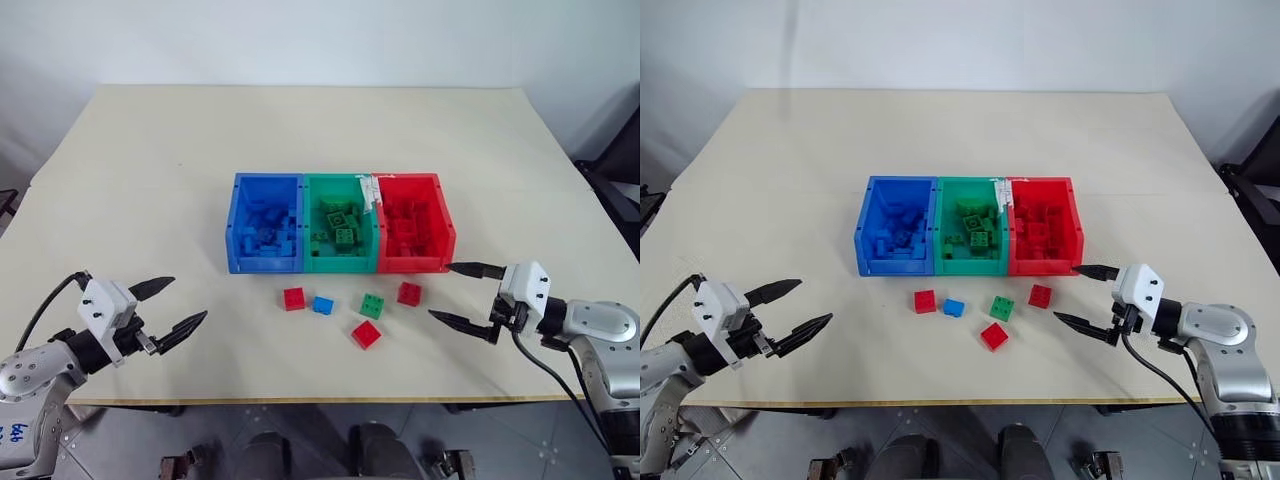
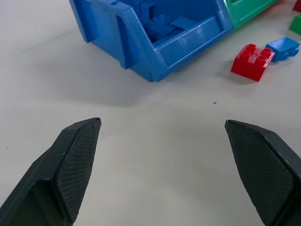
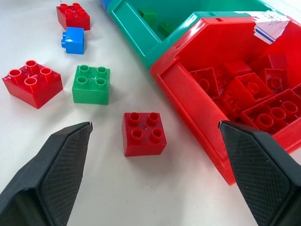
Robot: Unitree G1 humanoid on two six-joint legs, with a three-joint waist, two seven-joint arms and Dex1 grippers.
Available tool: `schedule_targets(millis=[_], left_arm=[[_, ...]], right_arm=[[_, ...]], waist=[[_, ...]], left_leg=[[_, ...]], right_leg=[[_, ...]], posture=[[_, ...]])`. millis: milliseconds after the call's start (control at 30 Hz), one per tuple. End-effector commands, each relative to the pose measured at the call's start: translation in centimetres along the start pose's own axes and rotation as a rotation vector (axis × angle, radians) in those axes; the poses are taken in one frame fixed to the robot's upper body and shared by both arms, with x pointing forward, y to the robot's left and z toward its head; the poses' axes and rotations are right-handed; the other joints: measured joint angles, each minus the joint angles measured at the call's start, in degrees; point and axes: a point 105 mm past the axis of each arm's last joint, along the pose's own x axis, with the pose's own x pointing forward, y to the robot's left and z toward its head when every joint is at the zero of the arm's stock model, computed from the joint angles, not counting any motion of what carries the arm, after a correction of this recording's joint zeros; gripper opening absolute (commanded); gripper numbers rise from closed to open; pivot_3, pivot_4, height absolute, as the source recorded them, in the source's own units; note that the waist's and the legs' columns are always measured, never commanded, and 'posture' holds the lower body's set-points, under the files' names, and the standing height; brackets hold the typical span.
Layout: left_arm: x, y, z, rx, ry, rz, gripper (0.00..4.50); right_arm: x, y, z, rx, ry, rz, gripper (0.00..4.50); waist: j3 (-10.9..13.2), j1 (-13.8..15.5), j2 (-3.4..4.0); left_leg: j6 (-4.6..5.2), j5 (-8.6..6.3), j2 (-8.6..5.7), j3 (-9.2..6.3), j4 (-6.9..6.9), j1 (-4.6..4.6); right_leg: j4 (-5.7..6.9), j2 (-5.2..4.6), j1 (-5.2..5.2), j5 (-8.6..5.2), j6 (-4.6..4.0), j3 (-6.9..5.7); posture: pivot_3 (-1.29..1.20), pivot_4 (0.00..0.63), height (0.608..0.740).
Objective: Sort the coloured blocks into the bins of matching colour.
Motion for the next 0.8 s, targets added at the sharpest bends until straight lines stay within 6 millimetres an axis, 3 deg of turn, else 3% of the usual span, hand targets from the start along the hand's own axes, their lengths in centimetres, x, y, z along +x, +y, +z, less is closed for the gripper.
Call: schedule_targets(millis=[33,200,333,467,600,700,800], left_arm=[[0.1,-0.2,1.1,0.037,-0.022,0.007,4.49],[1.8,-2.5,2.2,0.028,-0.065,-0.135,4.49],[3.5,-5.6,3.1,0.011,-0.102,-0.300,4.49],[4.1,-8.2,2.7,0.139,-0.067,-0.458,4.49],[4.2,-9.1,3.5,0.096,-0.107,-0.492,4.49],[3.6,-8.7,3.2,0.063,-0.095,-0.472,4.49],[3.1,-8.5,2.8,0.059,-0.077,-0.451,4.49]], right_arm=[[0.2,0.0,0.6,-0.023,-0.022,0.000,4.50],[-1.9,-0.5,0.3,-0.020,0.017,-0.055,4.50],[-4.9,0.2,-1.4,-0.020,0.140,-0.047,4.50],[-6.8,-0.1,-3.1,0.010,0.216,-0.091,4.50],[-5.4,0.1,-3.1,0.029,0.196,-0.052,4.50],[-2.0,0.8,-2.5,0.078,0.165,0.021,4.50],[-0.3,1.3,-2.6,0.098,0.196,0.063,4.50]], waist=[[0.00,0.00,0.01],[0.04,0.28,0.07],[0.13,0.95,0.23],[0.13,0.60,0.23],[0.23,-0.31,0.38],[0.24,-0.57,0.40],[0.30,-0.25,0.50]], left_leg=[[0.00,0.00,0.00,-0.04,0.00,0.00],[-0.01,0.00,-0.03,-0.36,0.01,0.01],[0.04,-0.03,-0.26,-0.56,-0.01,-0.01],[0.07,-0.04,-0.29,-0.53,0.01,0.00],[0.01,0.01,-0.19,-0.47,0.02,0.02],[-0.10,0.10,-0.09,-0.46,0.04,0.08],[-0.21,0.19,-0.01,-0.53,0.04,0.12]], right_leg=[[-0.03,0.00,0.03,0.00,0.00,-0.04],[-0.18,-0.06,0.27,0.00,0.00,-0.35],[-0.20,-0.23,0.36,0.00,-0.01,-0.49],[-0.27,-0.22,0.42,0.00,0.00,-0.51],[-0.27,-0.08,0.44,0.00,0.00,-0.45],[-0.15,0.01,0.44,0.00,0.00,-0.42],[-0.07,0.07,0.44,0.00,-0.01,-0.44]], posture=[[0.00,0.150,0.740],[0.00,0.150,0.740],[0.00,0.150,0.740],[0.00,0.150,0.740],[0.00,0.150,0.740],[0.00,0.150,0.740],[0.00,0.150,0.740]])
